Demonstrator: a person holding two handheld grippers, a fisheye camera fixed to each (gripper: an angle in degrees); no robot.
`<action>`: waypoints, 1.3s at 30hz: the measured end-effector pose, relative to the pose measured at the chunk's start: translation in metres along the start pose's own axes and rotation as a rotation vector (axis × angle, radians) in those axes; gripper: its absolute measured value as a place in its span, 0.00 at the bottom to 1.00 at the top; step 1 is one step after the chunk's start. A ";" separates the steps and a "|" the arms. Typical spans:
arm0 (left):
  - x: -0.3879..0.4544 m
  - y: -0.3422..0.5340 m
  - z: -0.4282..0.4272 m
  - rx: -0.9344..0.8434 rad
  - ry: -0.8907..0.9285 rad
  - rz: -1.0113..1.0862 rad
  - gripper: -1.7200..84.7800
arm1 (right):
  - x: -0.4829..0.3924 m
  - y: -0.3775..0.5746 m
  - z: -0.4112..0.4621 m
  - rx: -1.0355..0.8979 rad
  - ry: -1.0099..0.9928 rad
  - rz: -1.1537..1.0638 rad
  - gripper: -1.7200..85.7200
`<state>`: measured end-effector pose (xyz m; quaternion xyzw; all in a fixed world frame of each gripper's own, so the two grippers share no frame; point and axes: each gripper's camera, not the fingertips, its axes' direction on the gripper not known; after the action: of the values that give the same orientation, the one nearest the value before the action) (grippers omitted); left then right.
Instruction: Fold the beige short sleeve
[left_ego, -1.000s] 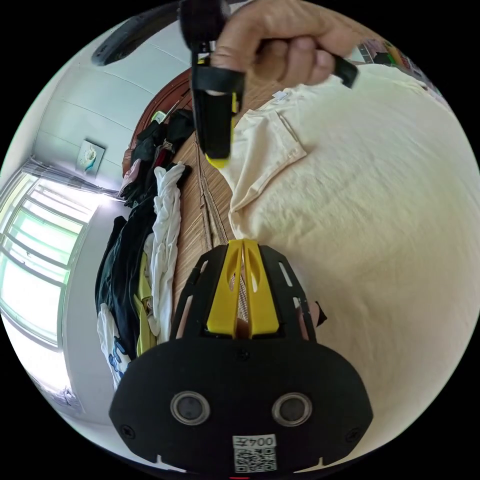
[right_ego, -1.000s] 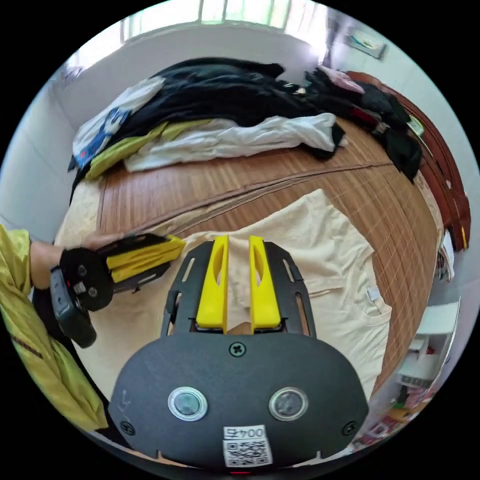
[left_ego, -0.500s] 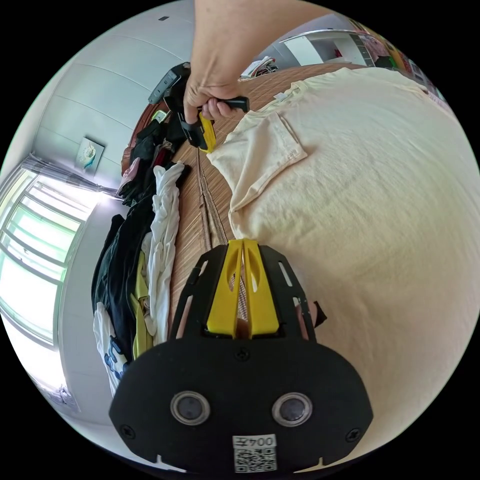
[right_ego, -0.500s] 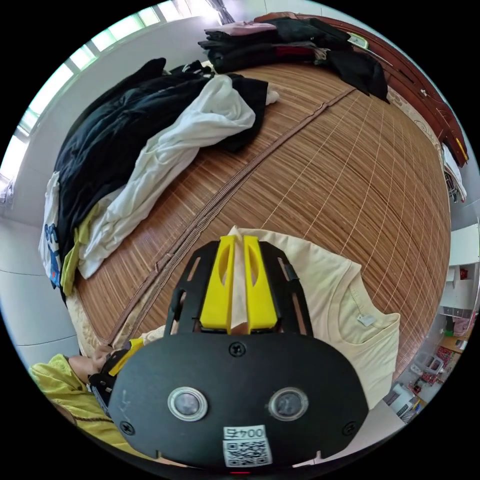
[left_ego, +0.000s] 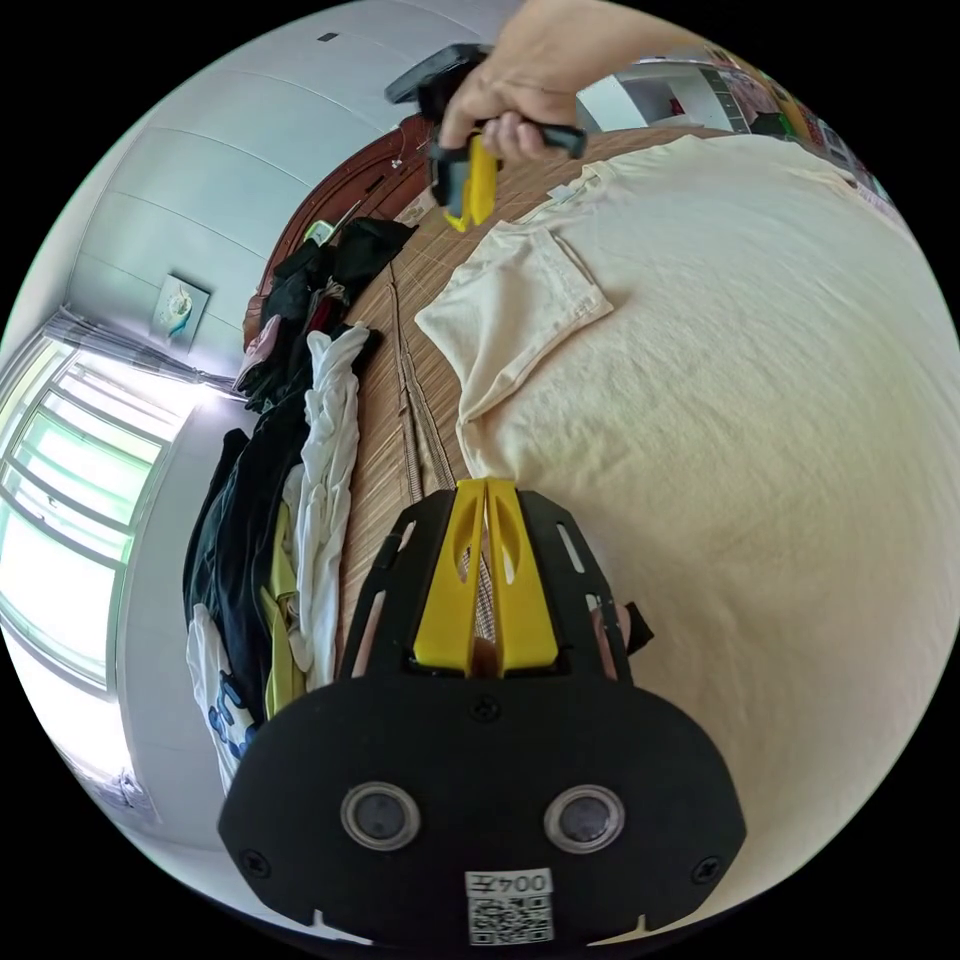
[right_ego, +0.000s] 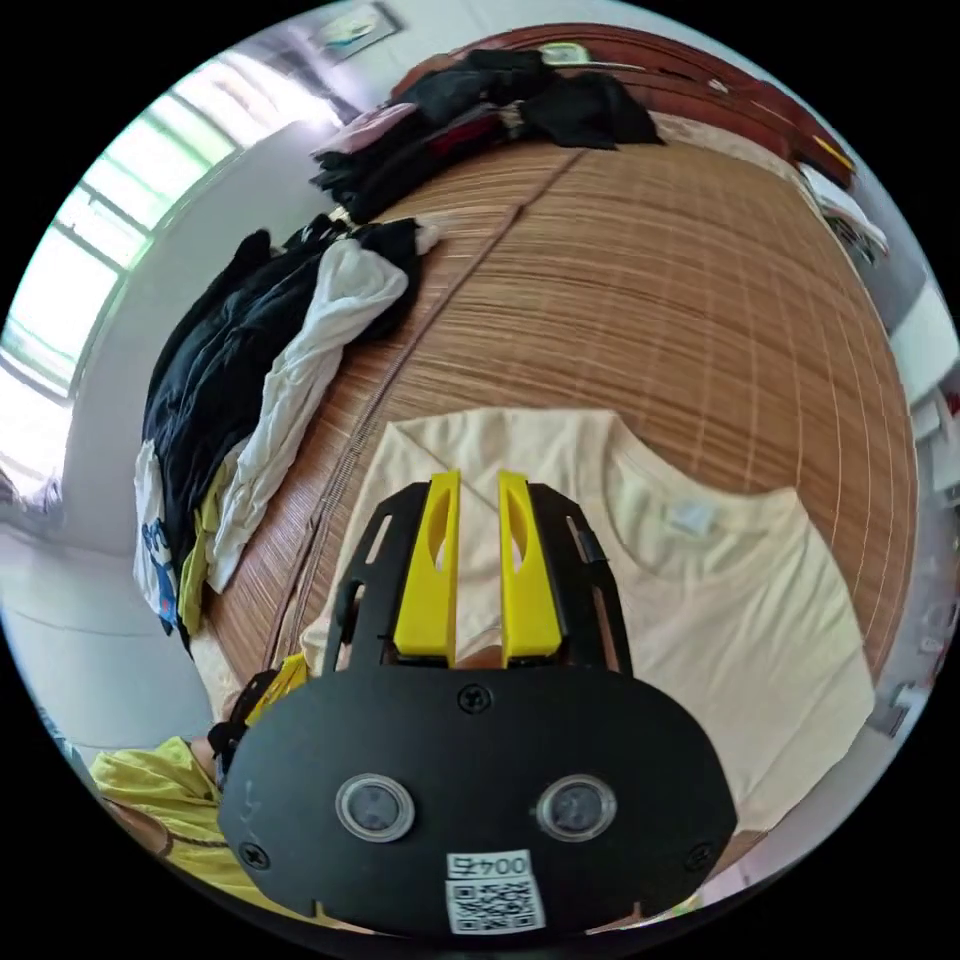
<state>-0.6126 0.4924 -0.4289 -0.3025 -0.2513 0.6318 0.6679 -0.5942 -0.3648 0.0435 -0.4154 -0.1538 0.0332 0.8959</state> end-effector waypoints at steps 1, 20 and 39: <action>0.001 0.000 0.000 0.000 -0.003 0.001 0.02 | 0.022 0.016 0.000 0.004 -0.026 0.059 0.10; 0.004 0.009 -0.004 0.000 -0.016 0.006 0.02 | -0.038 0.052 0.005 0.125 0.326 -0.015 0.09; 0.007 0.017 -0.016 -0.002 -0.028 0.010 0.02 | -0.229 0.163 0.024 -0.056 0.287 -0.769 0.07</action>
<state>-0.6126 0.4985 -0.4529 -0.2956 -0.2597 0.6391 0.6608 -0.8084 -0.2840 -0.1221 -0.3523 -0.1723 -0.3666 0.8437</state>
